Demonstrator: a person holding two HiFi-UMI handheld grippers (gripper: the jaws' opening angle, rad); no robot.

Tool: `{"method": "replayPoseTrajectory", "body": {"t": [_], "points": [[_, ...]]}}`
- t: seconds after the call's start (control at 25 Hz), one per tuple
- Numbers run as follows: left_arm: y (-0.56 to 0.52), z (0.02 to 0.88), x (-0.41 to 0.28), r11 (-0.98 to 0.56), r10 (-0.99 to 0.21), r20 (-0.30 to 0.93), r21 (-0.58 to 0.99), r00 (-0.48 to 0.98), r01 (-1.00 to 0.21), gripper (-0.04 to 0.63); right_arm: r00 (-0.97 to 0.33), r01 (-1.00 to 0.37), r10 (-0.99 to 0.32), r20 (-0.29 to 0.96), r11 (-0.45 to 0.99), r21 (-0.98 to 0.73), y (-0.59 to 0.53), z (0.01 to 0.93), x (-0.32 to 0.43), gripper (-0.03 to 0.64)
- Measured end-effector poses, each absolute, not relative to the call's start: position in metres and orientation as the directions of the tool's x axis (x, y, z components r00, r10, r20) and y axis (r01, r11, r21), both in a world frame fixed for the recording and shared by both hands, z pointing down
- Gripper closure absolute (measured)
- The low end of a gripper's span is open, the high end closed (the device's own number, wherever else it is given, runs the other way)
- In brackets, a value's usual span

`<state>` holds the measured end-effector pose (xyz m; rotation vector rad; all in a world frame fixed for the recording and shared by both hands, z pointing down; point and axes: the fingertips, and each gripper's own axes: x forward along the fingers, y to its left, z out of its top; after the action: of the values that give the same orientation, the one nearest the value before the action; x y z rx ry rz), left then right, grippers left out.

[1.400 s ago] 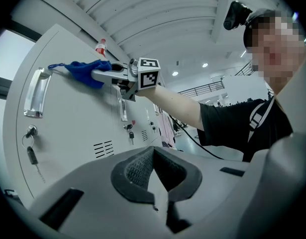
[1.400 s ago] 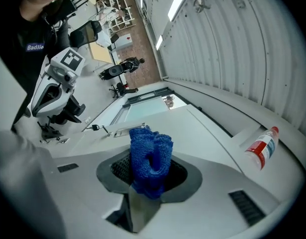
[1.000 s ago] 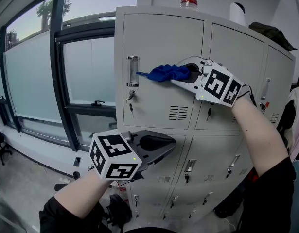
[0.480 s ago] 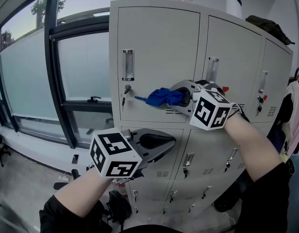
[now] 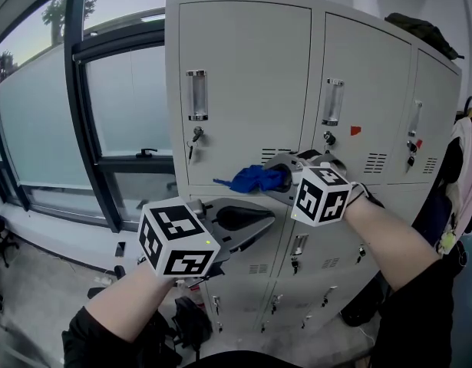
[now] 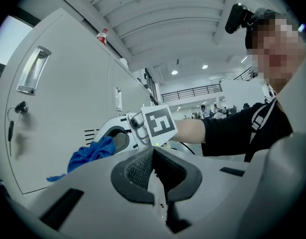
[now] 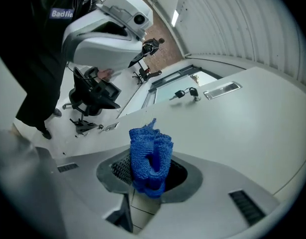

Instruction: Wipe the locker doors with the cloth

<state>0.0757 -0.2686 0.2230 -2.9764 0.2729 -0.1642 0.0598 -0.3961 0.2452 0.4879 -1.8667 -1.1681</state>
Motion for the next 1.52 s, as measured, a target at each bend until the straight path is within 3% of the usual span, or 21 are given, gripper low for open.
{"method": "replayPoseTrajectory", "body": {"t": [0.24,0.36,0.96,1.24,1.52], "points": [[-0.267,0.229,0.078,-0.974,-0.181,0.106,-0.157,0.978,-0.163,0.588,-0.543,0.131,-0.682,0.490,0.508,0.851,-0.394,0.259,0.061,0.514],[-0.266,0.226,0.082,-0.974,-0.174,0.100,-0.166,0.980,-0.156,0.588,-0.567,0.116,-0.694,0.443,0.466,0.877,-0.389,0.226,0.065,0.514],[-0.280,0.225,0.094,-0.973,-0.165,0.090,-0.180,0.982,-0.147,0.588,-0.631,-0.240,-0.770,-0.095,0.077,0.968,-0.367,-0.089,0.102,0.514],[-0.282,0.222,0.104,-0.973,-0.157,0.095,-0.183,0.983,-0.137,0.588,-0.579,-0.262,-0.806,-0.122,0.041,0.964,-0.382,-0.123,0.127,0.514],[-0.289,0.225,0.104,-0.974,-0.169,0.095,-0.167,0.981,-0.152,0.588,-0.631,-0.248,-0.772,-0.077,0.106,0.963,-0.383,-0.085,0.127,0.514]]}}
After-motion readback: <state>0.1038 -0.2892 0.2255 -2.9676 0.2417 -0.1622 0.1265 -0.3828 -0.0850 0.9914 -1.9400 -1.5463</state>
